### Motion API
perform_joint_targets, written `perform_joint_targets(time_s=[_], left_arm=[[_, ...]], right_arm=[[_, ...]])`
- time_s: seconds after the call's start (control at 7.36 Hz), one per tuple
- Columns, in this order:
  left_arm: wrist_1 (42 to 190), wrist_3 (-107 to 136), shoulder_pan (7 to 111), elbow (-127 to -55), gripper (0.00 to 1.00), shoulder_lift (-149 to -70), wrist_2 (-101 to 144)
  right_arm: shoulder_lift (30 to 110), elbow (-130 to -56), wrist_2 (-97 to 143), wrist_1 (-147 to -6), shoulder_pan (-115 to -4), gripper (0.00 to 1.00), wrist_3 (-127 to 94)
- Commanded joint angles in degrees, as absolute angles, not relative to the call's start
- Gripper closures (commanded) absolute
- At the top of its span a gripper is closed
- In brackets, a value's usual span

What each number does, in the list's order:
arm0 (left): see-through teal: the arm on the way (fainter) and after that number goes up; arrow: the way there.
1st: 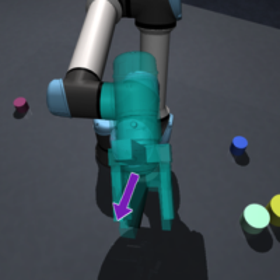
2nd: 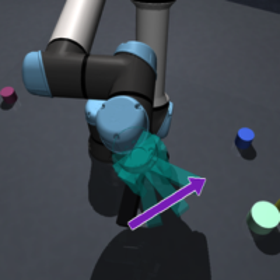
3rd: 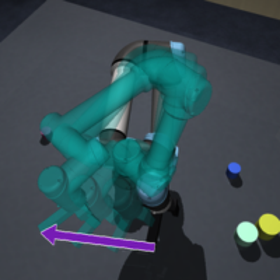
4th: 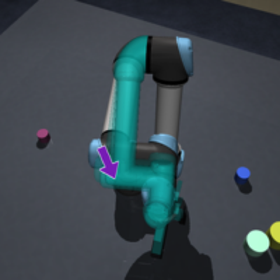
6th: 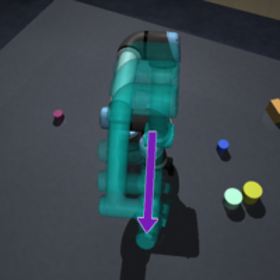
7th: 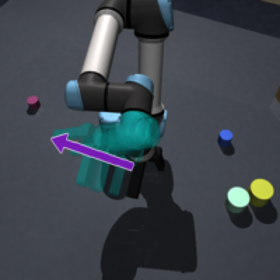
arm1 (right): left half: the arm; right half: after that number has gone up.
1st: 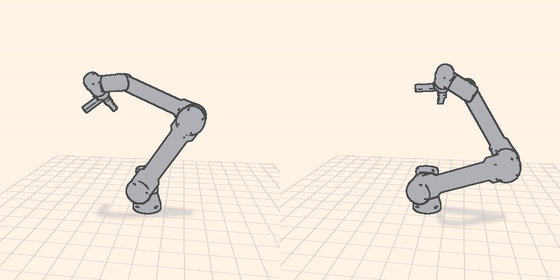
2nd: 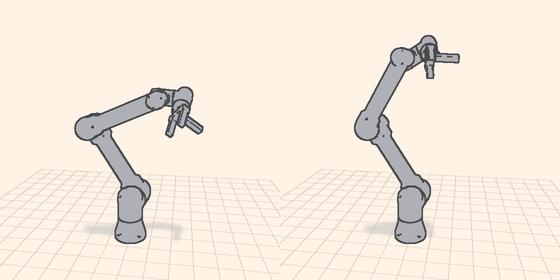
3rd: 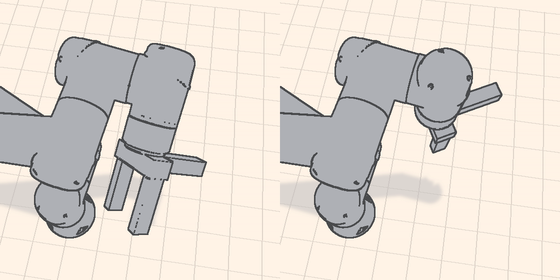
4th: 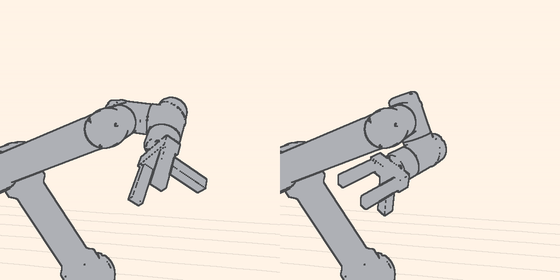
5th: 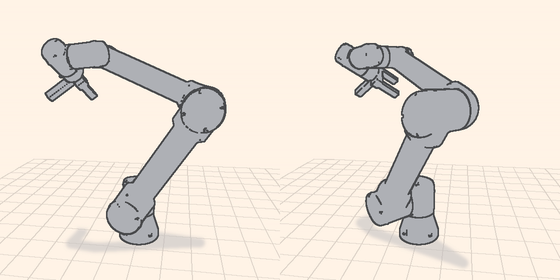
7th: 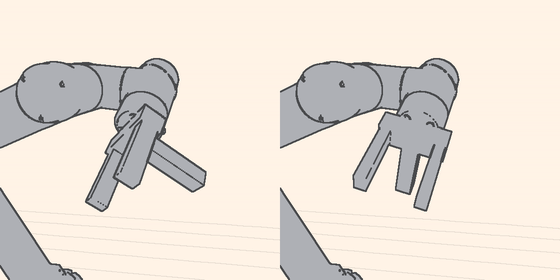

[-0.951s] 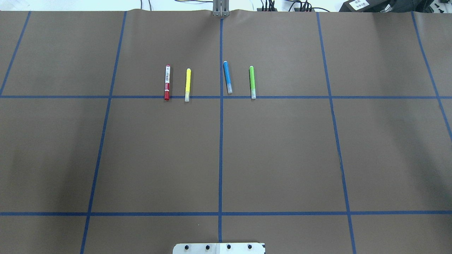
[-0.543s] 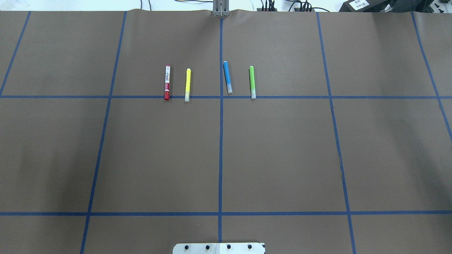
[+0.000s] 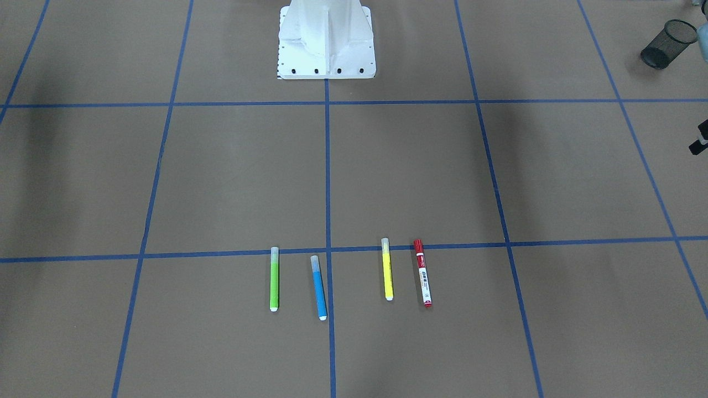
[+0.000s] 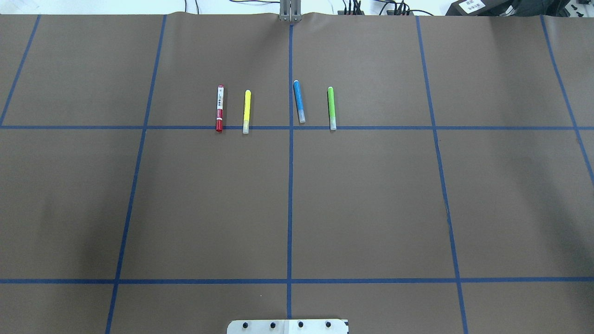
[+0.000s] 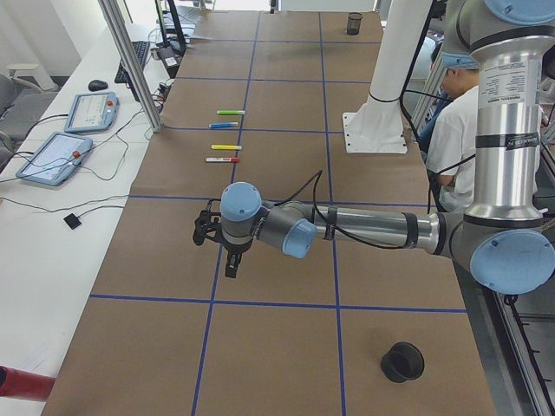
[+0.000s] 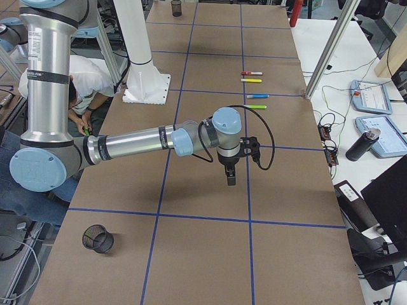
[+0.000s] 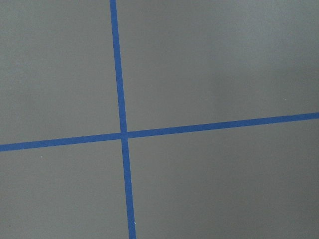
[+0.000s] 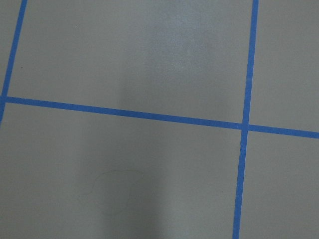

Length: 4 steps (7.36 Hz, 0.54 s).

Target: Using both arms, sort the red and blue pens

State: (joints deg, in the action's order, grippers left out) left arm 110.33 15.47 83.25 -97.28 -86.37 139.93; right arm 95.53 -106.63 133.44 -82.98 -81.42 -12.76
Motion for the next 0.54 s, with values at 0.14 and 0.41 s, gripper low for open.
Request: perform_joint_targets(time_s=[0.14,0.41], left_arm=[[110.5,18.0,81.5,-99.0,0.0,-86.1,138.0],[110.2,23.4,77.8,-101.2,0.01,-88.3,134.7]], right_arm=[[95.8,-106.6,133.5,-83.1,-81.4,0.0,-13.9],[95.4,-106.6,133.8,-83.1,-80.3,0.0,-17.2]])
